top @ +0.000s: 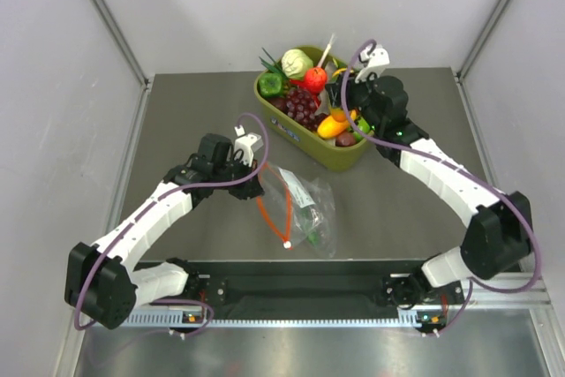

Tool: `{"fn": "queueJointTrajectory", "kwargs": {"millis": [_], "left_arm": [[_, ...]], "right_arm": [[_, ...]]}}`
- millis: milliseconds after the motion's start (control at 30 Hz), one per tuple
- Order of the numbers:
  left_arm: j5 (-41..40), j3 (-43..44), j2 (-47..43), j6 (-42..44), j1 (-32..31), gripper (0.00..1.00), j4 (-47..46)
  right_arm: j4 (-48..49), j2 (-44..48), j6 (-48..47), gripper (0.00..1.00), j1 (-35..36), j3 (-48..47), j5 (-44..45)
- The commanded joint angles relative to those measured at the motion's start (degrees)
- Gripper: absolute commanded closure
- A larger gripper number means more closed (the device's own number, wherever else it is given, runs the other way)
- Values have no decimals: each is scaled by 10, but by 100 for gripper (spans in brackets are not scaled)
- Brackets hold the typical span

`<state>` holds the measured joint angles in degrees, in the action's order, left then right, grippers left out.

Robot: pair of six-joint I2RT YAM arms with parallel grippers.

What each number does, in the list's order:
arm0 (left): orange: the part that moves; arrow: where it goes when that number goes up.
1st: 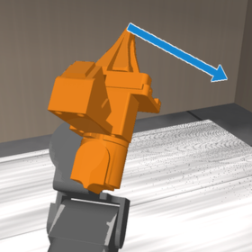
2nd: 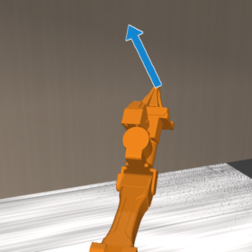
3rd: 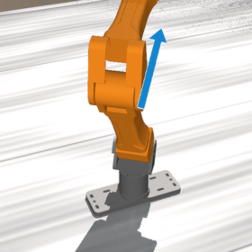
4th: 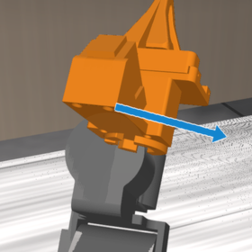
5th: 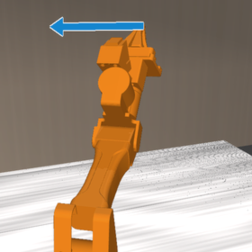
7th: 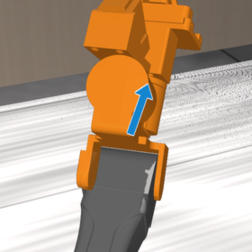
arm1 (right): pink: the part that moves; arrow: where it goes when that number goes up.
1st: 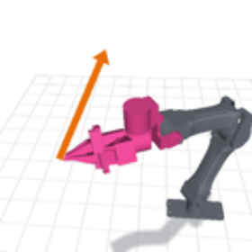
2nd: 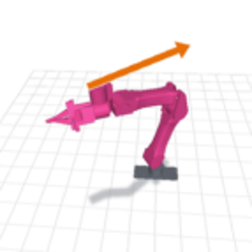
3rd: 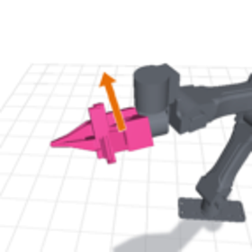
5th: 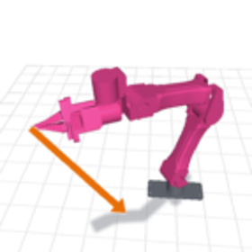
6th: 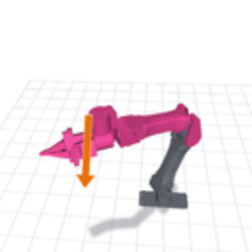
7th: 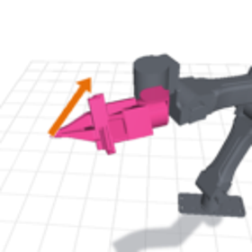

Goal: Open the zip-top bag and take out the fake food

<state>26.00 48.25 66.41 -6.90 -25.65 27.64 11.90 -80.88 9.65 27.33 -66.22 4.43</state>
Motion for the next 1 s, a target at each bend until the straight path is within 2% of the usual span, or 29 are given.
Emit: {"fn": "queueJointTrajectory", "kwargs": {"millis": [0, 467, 633, 733, 833, 867, 967], "left_arm": [[-2, 17, -9, 9, 2, 100, -3], [-9, 18, -8, 11, 3, 100, -1], [-10, 18, -6, 11, 3, 100, 0], [-10, 19, -4, 12, 3, 100, 0], [-8, 18, -4, 11, 4, 100, 0], [-9, 18, -4, 12, 4, 100, 0], [-8, 18, -4, 12, 4, 100, 0]], "right_arm": [[34, -37, 8, 62, -11, -56, -28], [95, -155, 35, 61, -17, -114, -28], [96, -172, 41, 57, -17, -113, -8], [95, -169, 39, 50, -16, -102, 3], [95, -161, 35, 37, -17, -89, 15], [94, -156, 34, 28, -17, -88, 17], [95, -150, 32, 17, -17, -81, 19]]}}
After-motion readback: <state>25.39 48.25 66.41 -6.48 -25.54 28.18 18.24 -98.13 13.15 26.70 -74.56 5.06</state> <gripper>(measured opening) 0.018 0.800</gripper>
